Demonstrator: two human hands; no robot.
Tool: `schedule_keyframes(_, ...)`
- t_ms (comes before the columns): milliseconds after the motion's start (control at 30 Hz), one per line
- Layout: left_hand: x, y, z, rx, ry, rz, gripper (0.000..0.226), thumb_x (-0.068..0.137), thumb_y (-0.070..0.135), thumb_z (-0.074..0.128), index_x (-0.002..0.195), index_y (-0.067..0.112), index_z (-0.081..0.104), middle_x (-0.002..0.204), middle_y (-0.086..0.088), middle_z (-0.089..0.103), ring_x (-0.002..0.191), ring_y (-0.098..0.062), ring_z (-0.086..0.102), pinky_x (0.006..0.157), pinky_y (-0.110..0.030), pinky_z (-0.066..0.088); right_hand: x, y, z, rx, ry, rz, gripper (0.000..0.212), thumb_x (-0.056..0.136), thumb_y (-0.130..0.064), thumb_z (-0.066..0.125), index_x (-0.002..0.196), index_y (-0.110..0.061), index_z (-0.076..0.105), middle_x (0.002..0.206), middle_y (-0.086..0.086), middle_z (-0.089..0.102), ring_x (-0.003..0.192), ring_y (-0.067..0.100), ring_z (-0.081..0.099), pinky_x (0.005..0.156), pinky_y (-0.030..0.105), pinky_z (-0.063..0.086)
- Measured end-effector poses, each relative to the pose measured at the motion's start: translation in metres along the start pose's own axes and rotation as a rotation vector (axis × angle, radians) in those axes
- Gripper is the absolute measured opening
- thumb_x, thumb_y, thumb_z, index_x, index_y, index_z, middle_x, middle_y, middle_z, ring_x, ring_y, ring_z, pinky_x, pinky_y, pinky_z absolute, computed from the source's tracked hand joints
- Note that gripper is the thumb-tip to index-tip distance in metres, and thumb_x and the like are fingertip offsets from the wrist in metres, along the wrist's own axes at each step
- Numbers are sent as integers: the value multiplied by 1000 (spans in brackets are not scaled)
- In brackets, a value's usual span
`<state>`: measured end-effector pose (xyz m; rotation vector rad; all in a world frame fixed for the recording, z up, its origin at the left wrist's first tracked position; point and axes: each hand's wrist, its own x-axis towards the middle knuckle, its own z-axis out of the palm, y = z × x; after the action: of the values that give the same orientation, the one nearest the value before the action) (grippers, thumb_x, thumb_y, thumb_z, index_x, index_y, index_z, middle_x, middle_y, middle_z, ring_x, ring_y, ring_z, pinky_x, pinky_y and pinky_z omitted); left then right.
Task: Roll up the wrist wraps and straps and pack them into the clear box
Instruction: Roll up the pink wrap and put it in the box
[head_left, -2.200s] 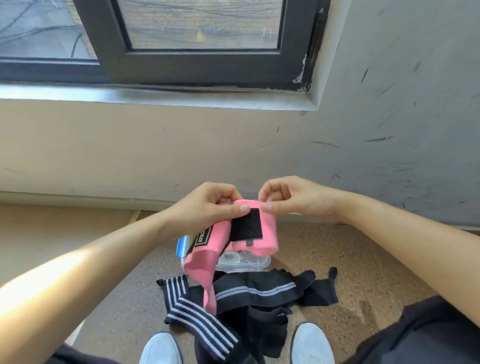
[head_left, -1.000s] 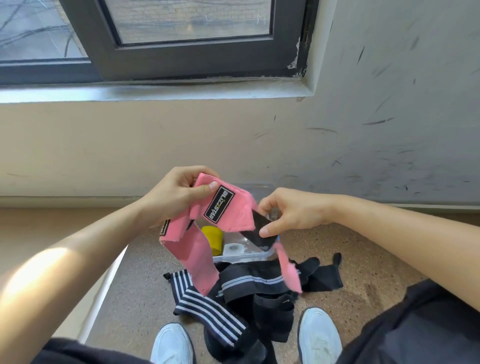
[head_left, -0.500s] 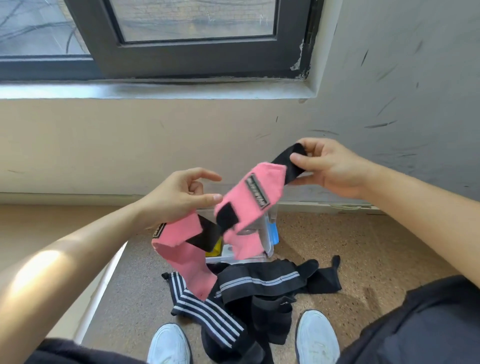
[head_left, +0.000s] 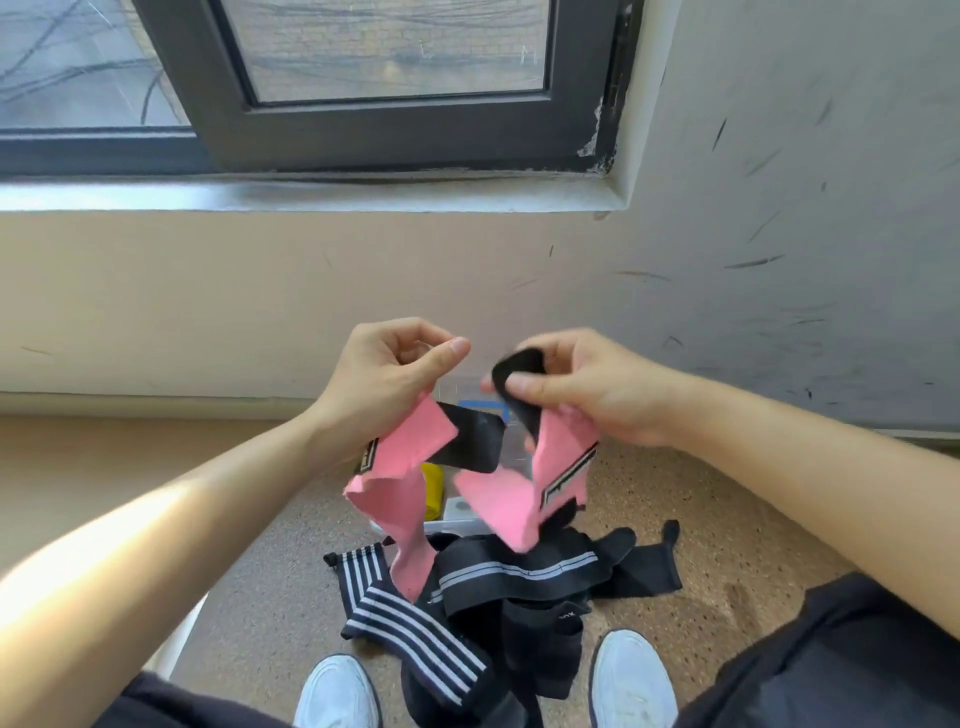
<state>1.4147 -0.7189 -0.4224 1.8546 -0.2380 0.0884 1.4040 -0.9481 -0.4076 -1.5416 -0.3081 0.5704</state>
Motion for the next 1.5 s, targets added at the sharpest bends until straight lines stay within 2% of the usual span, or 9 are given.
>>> schedule_keyframes(200,-3,5,8,-13,59,39,20,92,28,74,87,8,75,59,2,55,54,-7,45,53,-18,38,6,11,18,-137,-122,33,12,99,0,59,93,-3,70,76,3,70,64,11,66,60,20,53)
schedule_keyframes(367,-2,-15,-15,89,-454,-213,62,83,73,63,103,16,78,96,3,79,88,-13,72,84,-29,52,1,-9,-14,-200,17,-25,7,94,-2,64,97,-4,69,85,13,73,73,26,70,69,35,63)
schedule_keyframes(533,-8,-47,-23,125,-765,-334,29,95,32,66,113,10,74,113,-5,77,107,-20,72,101,-33,52,-10,-23,-49,-171,126,-42,5,93,-3,60,95,-3,65,74,10,71,57,23,66,58,31,59)
schedule_keyframes(733,-4,-37,-18,-93,-563,-270,32,91,16,65,121,4,66,109,-12,77,92,-16,73,76,-21,56,-19,-20,-79,-397,198,45,9,95,2,63,93,-3,69,74,11,69,52,21,63,53,30,56)
schedule_keyframes(900,1,-26,-21,-64,-521,-253,31,88,15,68,118,7,70,103,-12,77,89,-19,73,73,-23,58,-26,-26,-86,-473,218,50,23,95,-1,65,116,7,68,97,30,66,69,32,62,58,35,61)
schedule_keyframes(967,1,-21,-18,-17,-568,-221,30,87,18,69,115,8,71,100,-9,77,89,-20,72,73,-24,58,-25,-25,-68,-454,116,34,28,96,0,64,123,1,68,91,12,73,71,20,68,61,25,59)
schedule_keyframes(1133,-3,-5,-2,-33,-636,-140,29,92,15,72,118,3,69,112,-24,73,95,-24,70,87,-38,58,-3,-6,-14,-473,-200,41,29,97,-6,65,126,-8,68,133,3,68,116,18,68,101,32,55)
schedule_keyframes(1300,-6,-10,-6,-12,-617,-192,33,85,29,73,107,5,66,102,-27,73,88,-27,69,80,-39,54,1,-10,-14,-543,-194,21,14,95,-3,67,88,-14,73,81,-8,73,77,7,66,73,23,52)
schedule_keyframes(1500,-5,-14,-25,44,-677,-213,56,80,55,79,104,6,69,105,-15,76,95,-23,71,87,-31,54,-13,-21,-46,-636,-166,74,10,93,-2,69,89,-9,74,79,-4,73,74,7,65,70,19,51)
